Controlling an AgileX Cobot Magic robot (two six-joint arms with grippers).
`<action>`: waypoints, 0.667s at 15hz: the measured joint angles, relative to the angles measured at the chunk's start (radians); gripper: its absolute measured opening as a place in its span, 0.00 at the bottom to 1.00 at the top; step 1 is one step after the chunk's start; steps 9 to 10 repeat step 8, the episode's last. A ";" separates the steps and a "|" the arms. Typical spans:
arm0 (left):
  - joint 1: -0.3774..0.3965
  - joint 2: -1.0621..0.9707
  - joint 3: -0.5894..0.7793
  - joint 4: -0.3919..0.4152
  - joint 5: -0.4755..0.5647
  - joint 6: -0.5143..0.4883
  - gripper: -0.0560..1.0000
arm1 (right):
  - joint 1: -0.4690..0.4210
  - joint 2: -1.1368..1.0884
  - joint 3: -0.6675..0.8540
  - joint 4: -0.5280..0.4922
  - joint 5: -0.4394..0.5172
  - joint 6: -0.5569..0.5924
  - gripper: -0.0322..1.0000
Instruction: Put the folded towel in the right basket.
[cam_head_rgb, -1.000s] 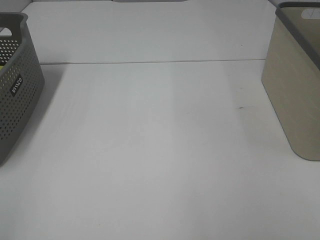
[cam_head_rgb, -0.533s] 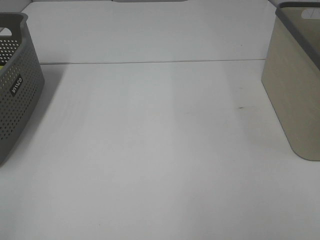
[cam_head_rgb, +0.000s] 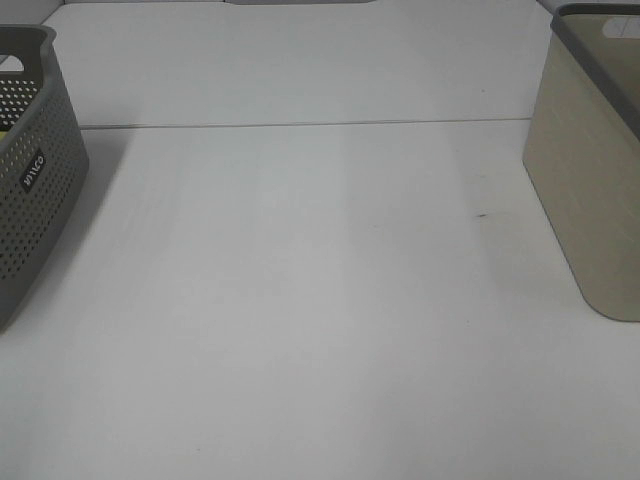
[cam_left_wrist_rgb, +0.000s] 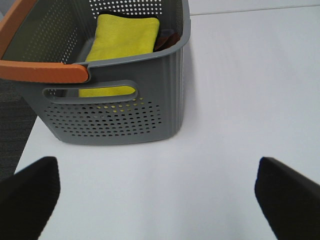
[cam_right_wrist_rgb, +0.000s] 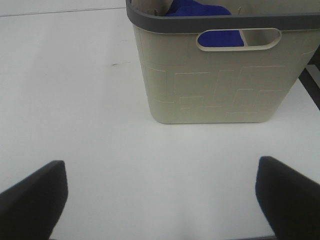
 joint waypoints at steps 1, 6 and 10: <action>0.000 0.000 0.000 0.000 0.000 0.000 0.99 | 0.000 0.000 0.000 0.000 0.000 0.000 0.97; 0.000 0.000 0.000 0.000 0.000 0.000 0.99 | 0.000 0.000 0.000 0.000 0.000 0.000 0.97; 0.000 0.000 0.000 0.000 0.000 0.000 0.99 | 0.000 0.000 0.000 0.000 0.000 0.000 0.97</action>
